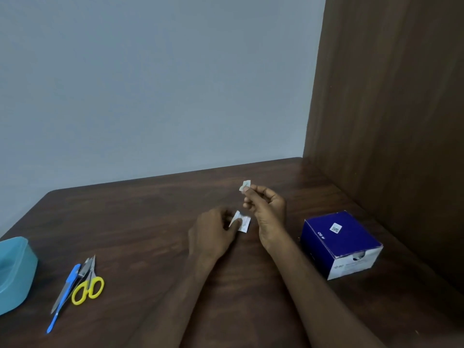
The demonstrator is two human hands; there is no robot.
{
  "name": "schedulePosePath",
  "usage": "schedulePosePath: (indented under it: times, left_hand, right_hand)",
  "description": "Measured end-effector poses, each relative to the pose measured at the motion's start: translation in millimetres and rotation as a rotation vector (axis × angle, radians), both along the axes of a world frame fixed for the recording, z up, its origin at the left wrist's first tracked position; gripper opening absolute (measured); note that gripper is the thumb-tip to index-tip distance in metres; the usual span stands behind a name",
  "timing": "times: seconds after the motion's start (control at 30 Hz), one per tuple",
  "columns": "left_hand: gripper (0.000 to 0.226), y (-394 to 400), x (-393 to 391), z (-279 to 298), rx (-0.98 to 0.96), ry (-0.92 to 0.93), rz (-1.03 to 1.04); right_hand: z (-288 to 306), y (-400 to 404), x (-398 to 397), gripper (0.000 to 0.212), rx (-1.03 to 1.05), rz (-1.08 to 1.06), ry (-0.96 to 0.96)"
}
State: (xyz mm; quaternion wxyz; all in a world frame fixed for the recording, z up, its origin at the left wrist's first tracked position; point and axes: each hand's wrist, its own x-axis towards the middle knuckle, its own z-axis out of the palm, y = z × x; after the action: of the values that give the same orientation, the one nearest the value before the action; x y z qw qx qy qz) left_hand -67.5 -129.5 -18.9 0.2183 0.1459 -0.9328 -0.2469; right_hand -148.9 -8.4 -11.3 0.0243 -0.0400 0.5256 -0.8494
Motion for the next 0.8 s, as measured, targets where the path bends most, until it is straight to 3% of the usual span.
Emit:
schedulePosePath:
  times: [0.1,0.27,0.47,0.8]
  left_hand:
    - [0.04,1,-5,-7,-0.054,0.06,0.039]
    - [0.017,-5,3,4,0.462,0.445,-0.024]
    - [0.012,-13,-2,1,0.526,0.469,-0.06]
    - [0.012,-16,-7,-2,0.766,0.502,-0.103]
  right_hand:
    - [-1,3,0,0.01,0.038,-0.021,0.011]
    - [-6,-5,4,0.011,0.303,0.008,0.188]
    - [-10,-13,9,0.011,0.427,0.154,0.365]
    - [1,-10,15,0.011,0.152,0.329,0.112]
